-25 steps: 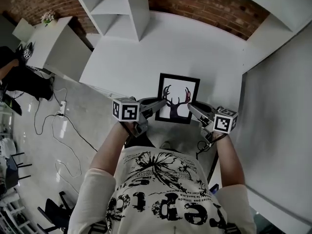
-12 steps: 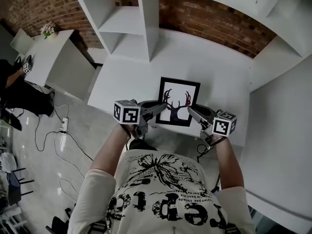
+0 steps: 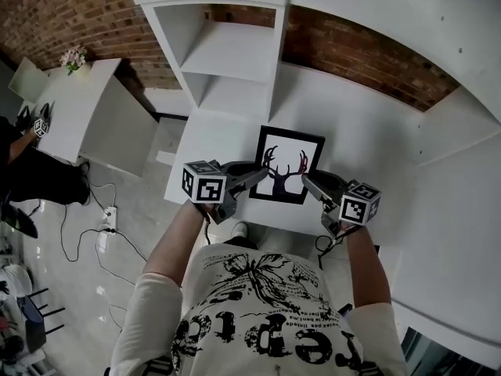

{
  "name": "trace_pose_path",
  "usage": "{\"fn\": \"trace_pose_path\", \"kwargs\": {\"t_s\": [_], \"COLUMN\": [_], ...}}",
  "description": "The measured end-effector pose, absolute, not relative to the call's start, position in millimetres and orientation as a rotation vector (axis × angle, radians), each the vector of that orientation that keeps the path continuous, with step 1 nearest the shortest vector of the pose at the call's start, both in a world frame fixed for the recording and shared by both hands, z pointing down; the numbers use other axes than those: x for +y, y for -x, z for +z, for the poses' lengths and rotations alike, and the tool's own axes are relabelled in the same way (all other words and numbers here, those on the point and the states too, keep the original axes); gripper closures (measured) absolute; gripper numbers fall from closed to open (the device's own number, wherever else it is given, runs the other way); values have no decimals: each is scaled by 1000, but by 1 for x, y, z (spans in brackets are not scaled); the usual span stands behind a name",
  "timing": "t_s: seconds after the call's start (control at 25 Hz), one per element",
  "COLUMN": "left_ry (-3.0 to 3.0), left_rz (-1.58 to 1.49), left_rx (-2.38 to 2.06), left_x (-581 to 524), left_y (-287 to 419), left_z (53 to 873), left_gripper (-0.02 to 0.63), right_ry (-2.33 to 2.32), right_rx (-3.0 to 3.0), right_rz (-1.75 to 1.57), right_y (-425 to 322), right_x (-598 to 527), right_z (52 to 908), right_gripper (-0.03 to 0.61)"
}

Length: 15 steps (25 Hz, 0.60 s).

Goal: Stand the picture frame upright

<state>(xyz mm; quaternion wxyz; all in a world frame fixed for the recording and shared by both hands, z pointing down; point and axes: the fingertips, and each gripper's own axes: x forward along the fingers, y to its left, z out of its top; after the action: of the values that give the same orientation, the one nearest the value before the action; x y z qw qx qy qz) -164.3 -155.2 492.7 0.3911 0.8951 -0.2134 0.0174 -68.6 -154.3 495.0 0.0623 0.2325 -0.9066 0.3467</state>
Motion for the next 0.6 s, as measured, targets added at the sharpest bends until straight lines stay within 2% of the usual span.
{"fn": "trace_pose_path", "kwargs": {"t_s": [0.16,0.6], "left_ry": [-2280,-2406], "left_rz": [46,105], "left_rx": [-558,-498], "left_x": [-222,-223], "left_y": [224,228], "left_z": [515,511], "left_gripper": [531,531], "right_ry": [-708,-916], "right_rx": [-2744,-2735], "right_rz": [1027,882], "right_y": [129,131], "right_x": [-221,-212], "right_z": [517,516], "right_gripper": [480,477]}}
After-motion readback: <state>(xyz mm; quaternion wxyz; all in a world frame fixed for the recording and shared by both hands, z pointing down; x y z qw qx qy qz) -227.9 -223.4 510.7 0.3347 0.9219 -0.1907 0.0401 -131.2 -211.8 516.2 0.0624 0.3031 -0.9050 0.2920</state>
